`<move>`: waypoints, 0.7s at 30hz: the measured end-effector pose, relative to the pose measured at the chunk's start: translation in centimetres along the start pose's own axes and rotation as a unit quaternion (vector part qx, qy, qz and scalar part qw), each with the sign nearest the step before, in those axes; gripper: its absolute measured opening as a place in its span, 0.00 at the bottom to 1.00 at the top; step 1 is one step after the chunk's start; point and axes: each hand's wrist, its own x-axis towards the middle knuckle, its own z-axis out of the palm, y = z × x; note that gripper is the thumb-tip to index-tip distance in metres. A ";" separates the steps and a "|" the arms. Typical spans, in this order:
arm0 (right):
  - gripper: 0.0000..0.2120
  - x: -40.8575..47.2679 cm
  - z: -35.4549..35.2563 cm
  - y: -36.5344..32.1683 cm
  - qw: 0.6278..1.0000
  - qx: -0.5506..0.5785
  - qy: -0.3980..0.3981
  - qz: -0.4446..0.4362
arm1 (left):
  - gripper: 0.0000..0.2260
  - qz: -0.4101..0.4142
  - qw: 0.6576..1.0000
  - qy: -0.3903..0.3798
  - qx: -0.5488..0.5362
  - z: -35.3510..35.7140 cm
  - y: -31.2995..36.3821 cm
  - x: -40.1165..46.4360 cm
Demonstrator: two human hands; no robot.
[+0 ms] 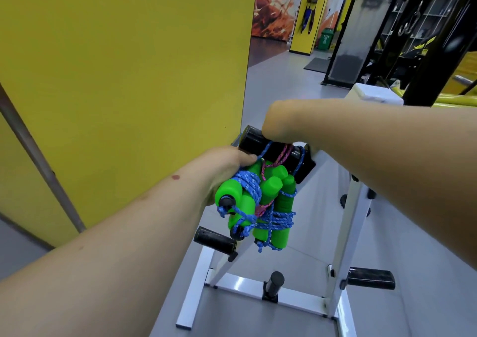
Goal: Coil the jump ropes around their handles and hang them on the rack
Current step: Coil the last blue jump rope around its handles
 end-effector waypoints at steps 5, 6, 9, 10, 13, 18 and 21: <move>0.14 -0.8 0.7 0.3 0.985 -0.159 -0.057 -0.040 | 0.13 -0.005 1.000 0.002 0.020 0.3 -0.1 -0.2; 0.12 -1.2 0.5 0.2 0.986 -0.145 -0.072 -0.030 | 0.14 -0.001 1.000 0.005 0.020 0.3 0.0 -0.3; 0.14 -1.0 0.4 -0.2 0.999 -0.018 -0.015 0.033 | 0.10 -0.006 1.000 0.001 0.019 0.3 0.1 -1.2; 0.16 -1.3 0.4 -0.4 0.999 -0.010 -0.012 0.049 | 0.11 -0.024 1.000 0.000 0.007 0.3 0.3 -1.5; 0.16 -1.5 1.0 -0.5 0.998 0.013 0.014 0.053 | 0.15 -0.070 0.997 -0.002 -0.026 0.5 0.4 -1.9; 0.05 -3.0 1.9 -0.3 0.994 0.066 0.074 0.048 | 0.16 -0.082 0.995 0.012 -0.060 0.3 -0.1 -2.7; 0.07 -3.9 2.8 -0.4 0.991 0.082 0.094 0.043 | 0.11 -0.079 0.993 0.007 -0.085 0.1 -0.1 -3.7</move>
